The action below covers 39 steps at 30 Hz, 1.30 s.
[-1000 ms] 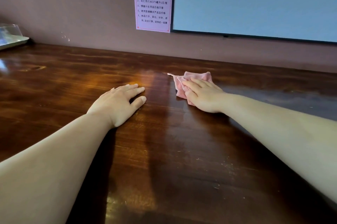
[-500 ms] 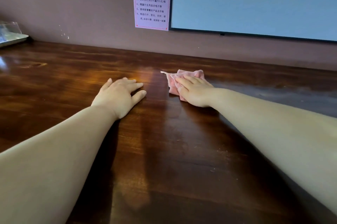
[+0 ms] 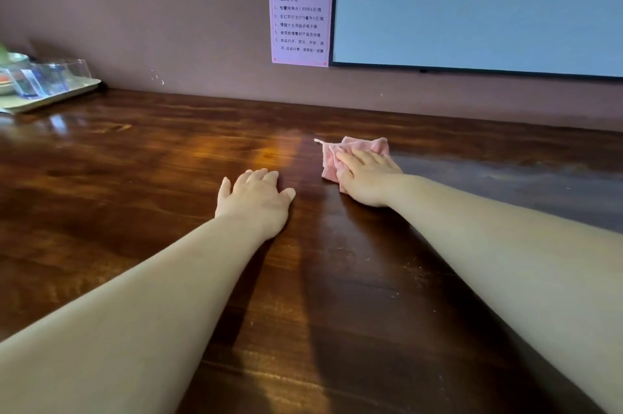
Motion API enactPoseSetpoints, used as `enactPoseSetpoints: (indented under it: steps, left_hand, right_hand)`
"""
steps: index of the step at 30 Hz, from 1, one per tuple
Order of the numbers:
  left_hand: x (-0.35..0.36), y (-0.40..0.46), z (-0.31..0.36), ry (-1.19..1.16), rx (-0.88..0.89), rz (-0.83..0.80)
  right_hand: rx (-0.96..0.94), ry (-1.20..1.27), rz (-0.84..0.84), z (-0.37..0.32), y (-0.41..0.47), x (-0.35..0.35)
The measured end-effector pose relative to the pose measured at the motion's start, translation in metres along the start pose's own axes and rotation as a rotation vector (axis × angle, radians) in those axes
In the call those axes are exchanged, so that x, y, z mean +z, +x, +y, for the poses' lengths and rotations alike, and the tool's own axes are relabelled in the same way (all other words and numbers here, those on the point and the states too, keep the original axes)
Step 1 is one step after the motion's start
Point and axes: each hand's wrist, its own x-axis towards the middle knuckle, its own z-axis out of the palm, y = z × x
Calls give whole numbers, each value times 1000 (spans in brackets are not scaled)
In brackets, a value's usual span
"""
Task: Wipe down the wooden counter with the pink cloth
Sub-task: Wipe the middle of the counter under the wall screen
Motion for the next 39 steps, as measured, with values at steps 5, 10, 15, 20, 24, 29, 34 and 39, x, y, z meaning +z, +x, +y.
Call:
enactPoseSetpoints:
  steps: [5,10,15,20,24,29,34,39]
  left_hand:
    - [15,-7,-5,-7,-8,45]
    - [11,-14,-3,7,8,25]
    - [9,-15,-3,21,10,10]
    - [6,-18,-1,22,1,-13]
    - [7,-16,-3,32,5,-17]
    - [6,-18,-4,23,10,-13]
    - [6,-17,-2,28,8,-19]
    - [8,-14,-2,33,-6,-30]
  right_hand:
    - [-196,2,-7,10,-35,18]
    - [-60,-49,14,-8,-26,5]
    - [-244,12,-12,7,-65,21]
    - [-80,-17,11,-4,-57,11]
    - [-178,22,-18,11,-70,21]
    - [-28,14,-5,22,-52,4]
    - [-189,22,-6,36,-81,20]
    - [-72,30,-2,41,-62,4]
